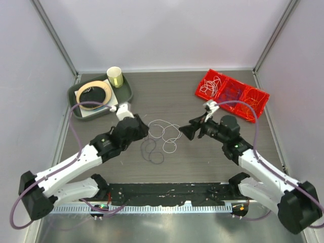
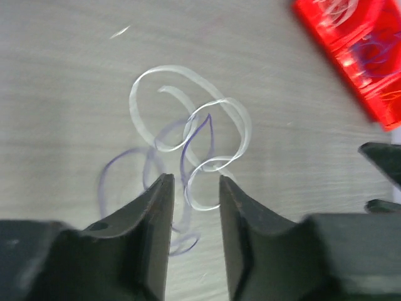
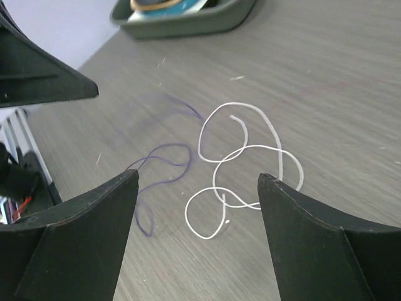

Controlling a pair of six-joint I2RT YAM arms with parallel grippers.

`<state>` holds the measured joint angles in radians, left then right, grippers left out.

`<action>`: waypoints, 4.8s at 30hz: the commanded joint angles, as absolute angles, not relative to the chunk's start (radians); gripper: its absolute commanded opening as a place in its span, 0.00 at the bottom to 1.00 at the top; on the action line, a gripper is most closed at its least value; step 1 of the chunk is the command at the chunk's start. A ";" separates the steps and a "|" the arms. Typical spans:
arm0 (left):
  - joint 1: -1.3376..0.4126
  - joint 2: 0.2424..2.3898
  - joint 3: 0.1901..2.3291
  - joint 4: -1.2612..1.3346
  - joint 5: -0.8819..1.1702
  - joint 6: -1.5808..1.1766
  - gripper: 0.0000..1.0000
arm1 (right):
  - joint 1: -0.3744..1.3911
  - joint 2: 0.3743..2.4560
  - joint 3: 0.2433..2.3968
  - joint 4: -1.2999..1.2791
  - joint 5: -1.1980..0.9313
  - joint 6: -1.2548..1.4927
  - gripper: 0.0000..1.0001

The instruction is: Untangle the cables

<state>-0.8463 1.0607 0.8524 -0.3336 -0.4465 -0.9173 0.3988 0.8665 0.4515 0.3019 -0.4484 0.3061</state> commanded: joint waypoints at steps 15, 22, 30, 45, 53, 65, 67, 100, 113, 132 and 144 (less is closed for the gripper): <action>-0.842 0.628 0.661 -1.144 -0.782 -1.385 1.00 | 1.041 1.696 1.083 -0.110 0.230 0.252 0.82; -0.841 0.539 0.591 -1.115 -0.750 -1.385 1.00 | 1.106 1.931 1.278 -0.296 0.374 0.337 0.82; -0.841 0.508 0.565 -1.069 -0.712 -1.351 1.00 | 1.106 2.054 1.312 -0.279 0.386 0.405 0.76; -0.842 0.456 0.546 -1.060 -0.707 -1.351 1.00 | 1.104 2.016 1.286 -0.194 0.512 0.411 0.01; -0.842 0.431 0.541 -1.022 -0.701 -1.318 1.00 | 1.104 1.603 1.121 0.080 0.434 0.235 0.01; -0.842 0.330 0.495 -0.939 -0.704 -1.262 1.00 | 1.025 1.321 1.362 0.014 0.718 -0.153 0.01; -0.842 0.328 0.497 -0.930 -0.710 -1.256 1.00 | 0.930 1.324 1.466 0.008 0.687 -0.181 0.01; -0.842 0.604 0.560 -0.709 -0.819 -1.160 1.00 | 0.048 1.741 1.999 -0.100 0.390 -0.156 0.01; -0.842 0.657 0.583 -0.658 -0.833 -1.137 1.00 | -0.026 1.795 2.031 -0.117 0.371 -0.176 0.01; -0.842 0.661 0.574 -0.658 -0.825 -1.147 1.00 | -0.026 1.738 1.496 0.144 0.351 -0.022 0.01; -0.841 0.637 0.557 -0.663 -0.816 -1.147 1.00 | -0.026 1.864 1.416 0.089 0.295 0.248 0.01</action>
